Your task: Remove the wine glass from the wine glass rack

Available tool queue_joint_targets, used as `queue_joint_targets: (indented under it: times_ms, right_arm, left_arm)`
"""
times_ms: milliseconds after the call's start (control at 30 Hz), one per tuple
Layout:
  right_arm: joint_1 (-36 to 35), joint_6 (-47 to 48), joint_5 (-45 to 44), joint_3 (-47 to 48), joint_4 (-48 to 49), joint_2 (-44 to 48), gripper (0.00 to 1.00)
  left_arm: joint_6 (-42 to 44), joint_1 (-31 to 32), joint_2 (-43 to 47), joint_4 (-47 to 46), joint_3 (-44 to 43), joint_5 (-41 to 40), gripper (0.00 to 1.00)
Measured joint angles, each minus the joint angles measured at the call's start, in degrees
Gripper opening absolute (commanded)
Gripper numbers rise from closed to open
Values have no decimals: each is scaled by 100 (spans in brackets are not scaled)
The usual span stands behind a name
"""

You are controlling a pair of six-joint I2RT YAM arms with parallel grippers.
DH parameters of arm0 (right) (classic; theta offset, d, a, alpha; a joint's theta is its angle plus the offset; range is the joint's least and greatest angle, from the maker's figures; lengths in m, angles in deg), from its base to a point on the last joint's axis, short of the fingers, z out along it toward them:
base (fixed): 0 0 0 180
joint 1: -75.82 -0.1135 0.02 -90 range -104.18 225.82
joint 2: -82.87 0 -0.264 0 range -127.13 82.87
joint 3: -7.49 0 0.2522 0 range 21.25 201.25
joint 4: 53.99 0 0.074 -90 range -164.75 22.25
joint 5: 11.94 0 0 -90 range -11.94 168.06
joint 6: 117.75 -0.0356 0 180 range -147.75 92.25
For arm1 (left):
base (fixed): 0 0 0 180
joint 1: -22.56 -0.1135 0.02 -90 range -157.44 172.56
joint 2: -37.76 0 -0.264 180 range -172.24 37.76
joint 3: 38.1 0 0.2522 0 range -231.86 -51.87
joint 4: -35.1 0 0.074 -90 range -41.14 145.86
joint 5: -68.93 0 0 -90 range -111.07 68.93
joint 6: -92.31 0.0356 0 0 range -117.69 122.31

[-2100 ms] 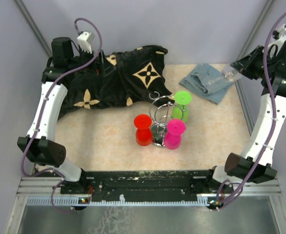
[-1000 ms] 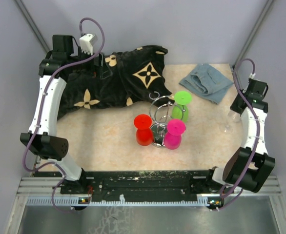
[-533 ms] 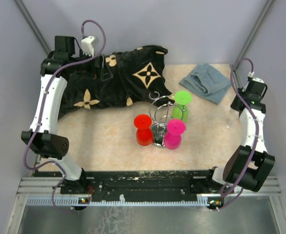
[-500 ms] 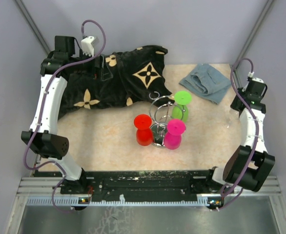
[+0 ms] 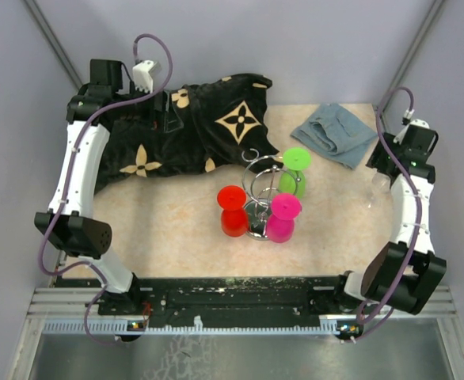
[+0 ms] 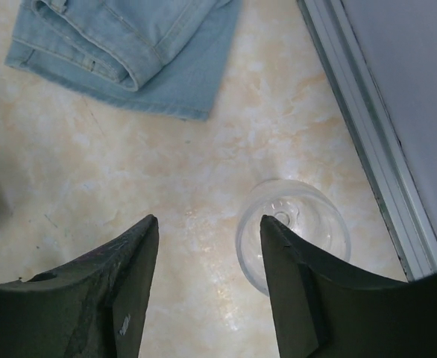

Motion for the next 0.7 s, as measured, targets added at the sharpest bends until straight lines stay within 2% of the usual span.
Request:
queue_joint_targets:
  times_ms: [233, 467, 700]
  right_arm:
    - [0, -72, 44, 162, -245, 188, 69]
    - [0, -367, 42, 728, -758, 560, 71]
    - [0, -789, 225, 1449, -1178, 946, 70]
  left_arm:
    - [87, 0, 48, -26, 372, 0, 100]
    - [-63, 0, 212, -52, 758, 107, 99]
    - [-450, -4, 828, 52, 1467, 1080, 93]
